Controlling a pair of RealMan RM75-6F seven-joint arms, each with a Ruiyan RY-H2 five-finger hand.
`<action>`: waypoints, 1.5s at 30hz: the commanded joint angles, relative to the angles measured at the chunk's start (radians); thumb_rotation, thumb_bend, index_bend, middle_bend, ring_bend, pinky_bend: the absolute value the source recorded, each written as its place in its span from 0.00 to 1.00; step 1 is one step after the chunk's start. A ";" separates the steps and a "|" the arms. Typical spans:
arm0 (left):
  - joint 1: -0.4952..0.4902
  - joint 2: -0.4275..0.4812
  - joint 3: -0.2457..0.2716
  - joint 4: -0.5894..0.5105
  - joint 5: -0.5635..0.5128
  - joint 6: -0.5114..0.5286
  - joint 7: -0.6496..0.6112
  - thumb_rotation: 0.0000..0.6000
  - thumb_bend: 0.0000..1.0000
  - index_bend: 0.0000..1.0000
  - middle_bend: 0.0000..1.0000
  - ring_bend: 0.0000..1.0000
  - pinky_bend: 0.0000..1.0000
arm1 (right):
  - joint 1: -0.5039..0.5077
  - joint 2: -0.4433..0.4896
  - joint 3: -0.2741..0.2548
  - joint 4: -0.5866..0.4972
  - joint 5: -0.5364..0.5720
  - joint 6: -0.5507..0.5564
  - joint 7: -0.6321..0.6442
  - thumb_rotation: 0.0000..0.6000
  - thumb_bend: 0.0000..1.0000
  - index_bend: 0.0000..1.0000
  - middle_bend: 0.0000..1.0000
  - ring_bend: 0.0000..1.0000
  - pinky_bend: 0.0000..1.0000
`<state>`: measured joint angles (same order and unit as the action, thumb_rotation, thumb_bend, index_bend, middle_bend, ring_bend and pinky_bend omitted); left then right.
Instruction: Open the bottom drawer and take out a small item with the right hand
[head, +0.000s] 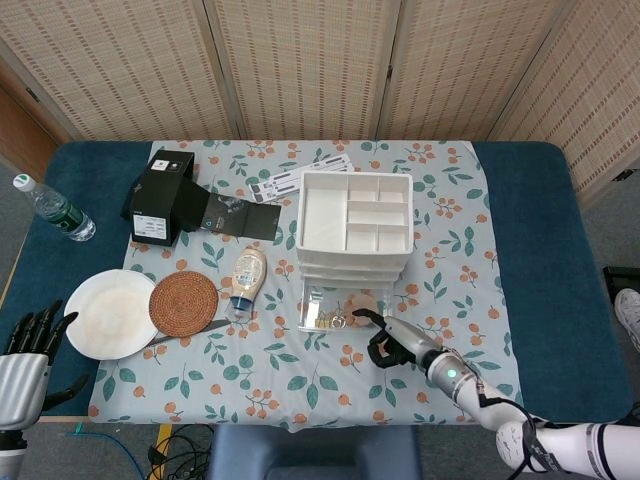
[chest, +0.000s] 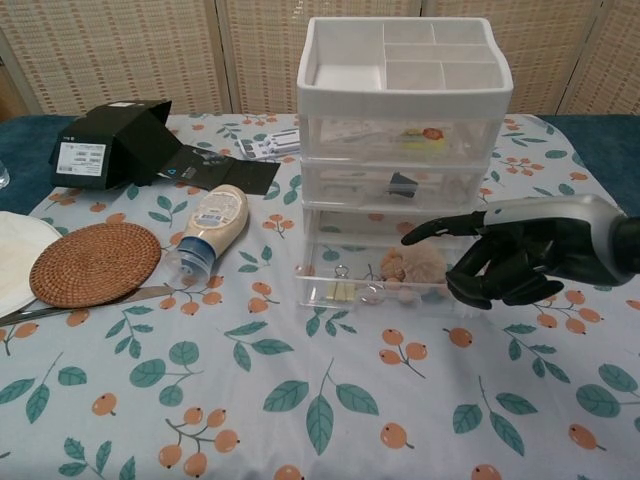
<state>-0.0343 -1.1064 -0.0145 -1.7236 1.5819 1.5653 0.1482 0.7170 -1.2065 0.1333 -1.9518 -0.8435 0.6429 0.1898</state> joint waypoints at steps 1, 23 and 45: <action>0.000 0.001 0.000 -0.001 0.002 0.000 0.000 1.00 0.18 0.13 0.04 0.08 0.07 | 0.016 0.009 0.016 -0.006 0.006 0.013 -0.014 1.00 0.57 0.06 0.75 1.00 1.00; 0.017 0.011 0.003 0.003 0.004 0.025 -0.016 1.00 0.18 0.13 0.04 0.08 0.07 | 0.231 -0.028 0.045 0.026 0.306 0.031 -0.176 1.00 0.27 0.27 0.70 0.71 0.96; 0.028 0.013 0.008 0.006 0.020 0.043 -0.027 1.00 0.18 0.13 0.04 0.08 0.07 | 0.415 -0.166 -0.044 0.134 0.512 0.251 -0.514 1.00 0.39 0.33 0.96 1.00 1.00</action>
<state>-0.0061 -1.0939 -0.0062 -1.7176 1.6023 1.6088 0.1215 1.1172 -1.3544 0.0941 -1.8322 -0.3504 0.8789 -0.3060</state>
